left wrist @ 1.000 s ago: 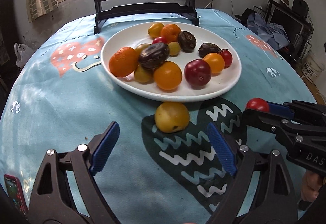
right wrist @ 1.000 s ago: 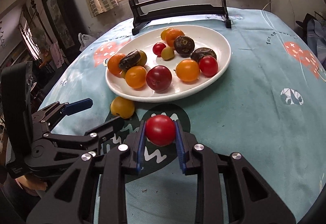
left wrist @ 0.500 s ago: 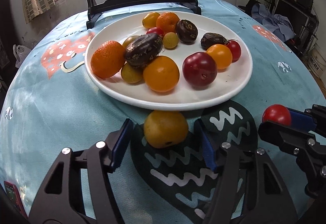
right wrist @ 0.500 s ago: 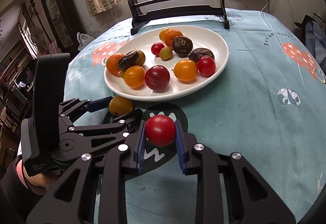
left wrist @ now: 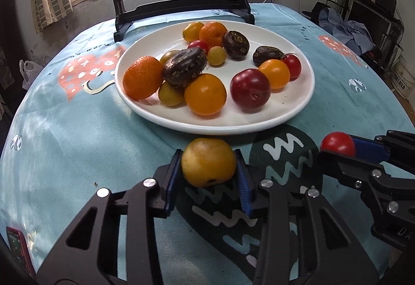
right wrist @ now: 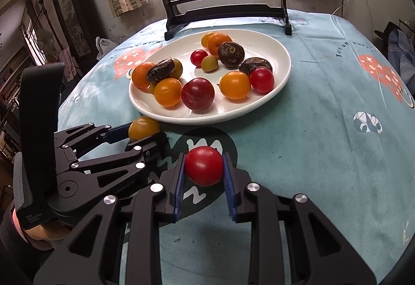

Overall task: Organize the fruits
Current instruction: 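Carry the yellow fruit and tomato onto the white plate and open both tools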

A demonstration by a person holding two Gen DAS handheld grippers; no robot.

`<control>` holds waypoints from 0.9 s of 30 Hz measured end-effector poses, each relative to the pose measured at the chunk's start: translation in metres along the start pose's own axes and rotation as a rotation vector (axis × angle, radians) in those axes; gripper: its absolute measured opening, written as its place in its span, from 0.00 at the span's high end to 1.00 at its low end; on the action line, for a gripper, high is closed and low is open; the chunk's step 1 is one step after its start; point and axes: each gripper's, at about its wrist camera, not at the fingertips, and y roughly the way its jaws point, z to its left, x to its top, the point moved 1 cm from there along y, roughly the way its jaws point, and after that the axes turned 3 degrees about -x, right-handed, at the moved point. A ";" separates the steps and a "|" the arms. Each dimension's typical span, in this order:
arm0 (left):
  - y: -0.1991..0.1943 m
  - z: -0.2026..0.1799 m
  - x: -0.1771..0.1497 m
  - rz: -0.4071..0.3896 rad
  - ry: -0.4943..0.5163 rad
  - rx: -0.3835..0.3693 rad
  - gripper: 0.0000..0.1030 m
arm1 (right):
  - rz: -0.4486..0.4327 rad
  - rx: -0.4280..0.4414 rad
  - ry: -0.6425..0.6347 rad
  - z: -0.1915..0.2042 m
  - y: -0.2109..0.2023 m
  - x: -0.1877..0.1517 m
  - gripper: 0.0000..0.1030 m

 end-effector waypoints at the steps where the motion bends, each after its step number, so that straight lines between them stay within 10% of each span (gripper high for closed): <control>1: -0.003 0.000 -0.001 -0.007 0.002 0.002 0.62 | 0.004 0.001 -0.002 0.000 0.001 -0.001 0.73; 16: -0.066 0.012 0.025 -0.162 -0.030 -0.064 0.62 | -0.114 0.072 -0.054 0.021 -0.019 0.008 0.73; 27: 0.007 0.026 0.123 -0.104 -0.060 -0.013 0.62 | -0.192 -0.001 0.042 -0.017 0.006 0.079 0.73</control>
